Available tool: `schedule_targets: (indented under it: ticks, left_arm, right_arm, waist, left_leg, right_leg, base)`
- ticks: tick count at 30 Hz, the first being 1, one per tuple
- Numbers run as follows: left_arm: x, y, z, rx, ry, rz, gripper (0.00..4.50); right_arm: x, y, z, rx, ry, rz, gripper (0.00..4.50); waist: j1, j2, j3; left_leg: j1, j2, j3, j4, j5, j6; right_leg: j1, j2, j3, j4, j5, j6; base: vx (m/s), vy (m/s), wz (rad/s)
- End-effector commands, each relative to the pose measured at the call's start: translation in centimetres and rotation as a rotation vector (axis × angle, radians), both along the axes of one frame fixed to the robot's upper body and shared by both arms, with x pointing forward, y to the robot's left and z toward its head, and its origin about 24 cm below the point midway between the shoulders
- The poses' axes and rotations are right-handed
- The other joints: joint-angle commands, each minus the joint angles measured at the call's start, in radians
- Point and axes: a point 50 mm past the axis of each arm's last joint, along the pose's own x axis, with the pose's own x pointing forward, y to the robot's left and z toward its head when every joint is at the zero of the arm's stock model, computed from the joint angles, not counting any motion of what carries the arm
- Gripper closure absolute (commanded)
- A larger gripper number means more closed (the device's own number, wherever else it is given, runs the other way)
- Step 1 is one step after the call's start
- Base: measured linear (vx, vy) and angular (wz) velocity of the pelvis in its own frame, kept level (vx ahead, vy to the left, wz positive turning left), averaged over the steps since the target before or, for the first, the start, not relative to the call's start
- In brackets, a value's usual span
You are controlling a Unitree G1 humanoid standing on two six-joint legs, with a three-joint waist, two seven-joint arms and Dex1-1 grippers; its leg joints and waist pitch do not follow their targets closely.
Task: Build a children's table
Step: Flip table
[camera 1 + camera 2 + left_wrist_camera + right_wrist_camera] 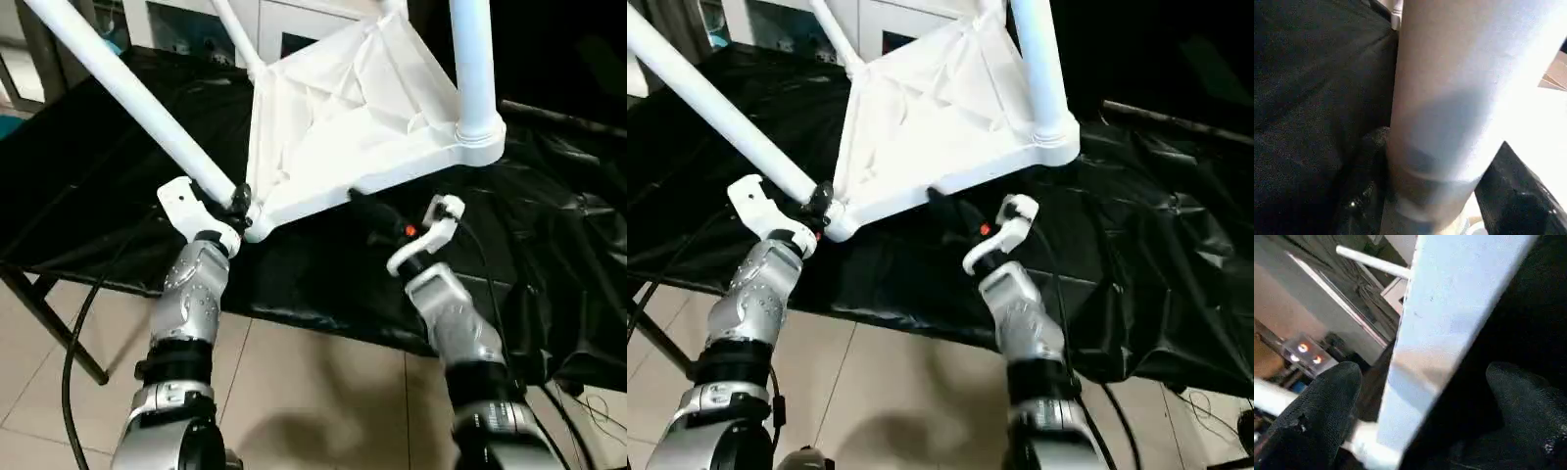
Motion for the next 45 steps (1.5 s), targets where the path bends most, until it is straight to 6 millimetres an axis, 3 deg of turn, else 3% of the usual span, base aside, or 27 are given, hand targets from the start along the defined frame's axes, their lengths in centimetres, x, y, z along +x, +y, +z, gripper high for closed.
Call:
schedule_targets:
  ticks: [1, 8, 10, 15, 16, 21, 26, 35, 41, 42, 44, 45]
  left_arm:
    - [0.0, -2.1, 0.5, -0.054, -0.019, -0.064, 2.32]
    - [-0.4, -3.4, 0.7, -0.042, -0.023, -0.104, 2.32]
    - [-0.5, -3.8, 0.7, -0.038, -0.021, -0.111, 2.32]
    - [-0.8, -4.3, 0.7, -0.029, -0.019, -0.118, 2.32]
    - [-0.9, -4.4, 0.8, -0.029, -0.021, -0.121, 2.32]
    - [-1.3, -4.5, 0.7, -0.025, -0.02, -0.13, 2.32]
    - [-1.6, -4.6, 0.4, -0.029, -0.009, -0.138, 2.32]
    - [-1.8, -4.6, 0.1, -0.034, 0.003, -0.142, 2.32]
    - [-1.9, -4.7, 0.2, -0.03, 0.003, -0.155, 2.32]
    - [-1.9, -4.7, 0.1, -0.027, 0.005, -0.156, 2.32]
    - [-1.9, -4.7, 0.1, -0.026, 0.007, -0.156, 2.32]
    - [-1.9, -4.7, 0.0, -0.027, 0.008, -0.157, 2.32]
  right_arm:
    - [0.6, -0.4, 0.2, 0.017, 0.01, -0.024, 0.0]
    - [2.6, -0.3, 1.0, 0.048, 0.065, -0.088, 0.0]
    - [3.1, -0.3, 1.1, 0.065, 0.097, -0.119, 0.0]
    - [3.8, -0.1, 1.0, 0.057, 0.159, -0.161, 0.0]
    - [3.9, -0.1, 1.1, 0.065, 0.165, -0.168, 0.0]
    - [4.1, -0.1, 1.1, 0.065, 0.167, -0.178, 0.0]
    - [4.4, -0.8, 1.3, 0.084, 0.169, -0.225, 0.38]
    - [4.7, -1.8, 1.5, 0.12, 0.176, -0.281, 1.09]
    - [4.7, -2.0, 1.3, 0.102, 0.179, -0.291, 1.66]
    - [4.6, -2.0, 1.2, 0.093, 0.18, -0.29, 1.75]
    - [4.6, -2.0, 1.2, 0.089, 0.179, -0.288, 1.92]
    - [4.6, -2.0, 1.2, 0.09, 0.179, -0.289, 2.01]
  waist:
    - [-0.007, 0.01, -0.074]
    - [-0.006, 0.012, -0.077]
    - [-0.008, 0.005, -0.078]
    - [-0.006, 0.009, -0.081]
    - [-0.006, 0.001, -0.08]
    - [-0.007, 0.001, -0.075]
    - [-0.01, 0.001, -0.073]
    - [-0.009, 0.002, -0.076]
    - [-0.01, 0.005, -0.076]
    - [-0.009, 0.013, -0.076]
    - [-0.01, 0.008, -0.076]
    - [-0.01, 0.012, -0.076]
  left_leg:
    - [0.024, 0.042, -0.006, -0.052, 0.006, 0.036]
    - [0.025, 0.041, -0.001, -0.048, 0.026, 0.027]
    - [0.022, 0.039, -0.001, -0.047, 0.037, 0.032]
    - [0.019, 0.04, 0.001, -0.038, 0.072, 0.054]
    - [0.016, 0.04, 0.002, -0.037, 0.068, 0.058]
    - [0.017, 0.043, 0.002, -0.041, 0.009, 0.045]
    - [0.016, 0.043, 0.004, -0.044, -0.034, 0.02]
    - [0.015, 0.04, 0.004, -0.039, -0.009, 0.04]
    - [0.016, 0.042, 0.004, -0.04, -0.019, 0.035]
    - [0.016, 0.042, 0.003, -0.04, -0.022, 0.031]
    - [0.016, 0.042, 0.004, -0.04, -0.024, 0.032]
    - [0.017, 0.042, 0.003, -0.04, -0.026, 0.031]
  right_leg:
    - [0.047, -0.086, 0.05, -0.049, 0.19, -0.195]
    - [0.046, -0.085, 0.05, -0.044, 0.217, -0.206]
    - [0.05, -0.084, 0.05, -0.042, 0.231, -0.207]
    - [0.044, -0.082, 0.05, -0.033, 0.278, -0.213]
    - [0.045, -0.082, 0.049, -0.032, 0.266, -0.211]
    - [0.041, -0.085, 0.049, -0.04, 0.176, -0.196]
    - [0.039, -0.084, 0.049, -0.045, 0.11, -0.18]
    - [0.039, -0.082, 0.049, -0.041, 0.16, -0.185]
    - [0.037, -0.08, 0.048, -0.041, 0.148, -0.192]
    - [0.037, -0.081, 0.048, -0.041, 0.147, -0.192]
    - [0.038, -0.08, 0.049, -0.041, 0.152, -0.192]
    - [0.037, -0.08, 0.049, -0.041, 0.151, -0.192]
  base:
    - [0.0, 0.0, 0.0]
    - [0.0, 0.0, 0.0]
    - [0.0, 0.0, 0.0]
    - [0.0, 0.0, 0.0]
    - [0.0, 0.0, 0.0]
    - [0.0, 0.0, 0.0]
    - [0.0, 0.0, 0.0]
    - [0.0, 0.0, 0.0]
    - [0.0, 0.0, 0.0]
    - [0.0, 0.0, 0.0]
    - [0.0, 0.0, 0.0]
    - [0.0, 0.0, 0.0]
